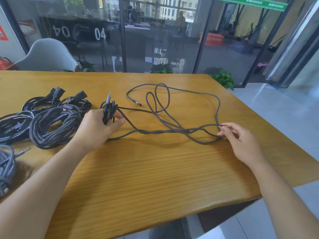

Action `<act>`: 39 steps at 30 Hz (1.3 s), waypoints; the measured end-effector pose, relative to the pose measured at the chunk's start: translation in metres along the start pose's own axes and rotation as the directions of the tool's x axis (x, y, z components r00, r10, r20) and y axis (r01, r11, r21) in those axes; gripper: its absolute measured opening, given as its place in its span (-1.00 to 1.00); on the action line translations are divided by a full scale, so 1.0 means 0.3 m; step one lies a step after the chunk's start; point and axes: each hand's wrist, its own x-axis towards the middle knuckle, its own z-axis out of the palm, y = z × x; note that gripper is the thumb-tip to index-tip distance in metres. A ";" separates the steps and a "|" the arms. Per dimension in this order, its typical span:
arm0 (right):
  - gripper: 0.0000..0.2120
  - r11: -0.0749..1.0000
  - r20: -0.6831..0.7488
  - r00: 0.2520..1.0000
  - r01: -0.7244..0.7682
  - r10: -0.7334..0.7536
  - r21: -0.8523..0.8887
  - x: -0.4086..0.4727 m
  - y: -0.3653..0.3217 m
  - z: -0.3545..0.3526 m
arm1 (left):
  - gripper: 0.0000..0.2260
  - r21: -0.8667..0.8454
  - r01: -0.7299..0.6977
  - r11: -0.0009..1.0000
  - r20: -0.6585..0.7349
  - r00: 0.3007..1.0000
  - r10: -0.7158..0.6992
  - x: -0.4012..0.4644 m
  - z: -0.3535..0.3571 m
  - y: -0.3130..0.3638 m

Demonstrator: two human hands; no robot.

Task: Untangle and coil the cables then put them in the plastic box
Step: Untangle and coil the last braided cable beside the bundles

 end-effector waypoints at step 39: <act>-0.47 0.604 0.393 0.843 0.538 -0.368 -0.588 -0.109 0.028 -0.075 | -0.92 0.008 0.004 1.000 -0.007 1.000 -0.004 -0.009 -0.002 0.021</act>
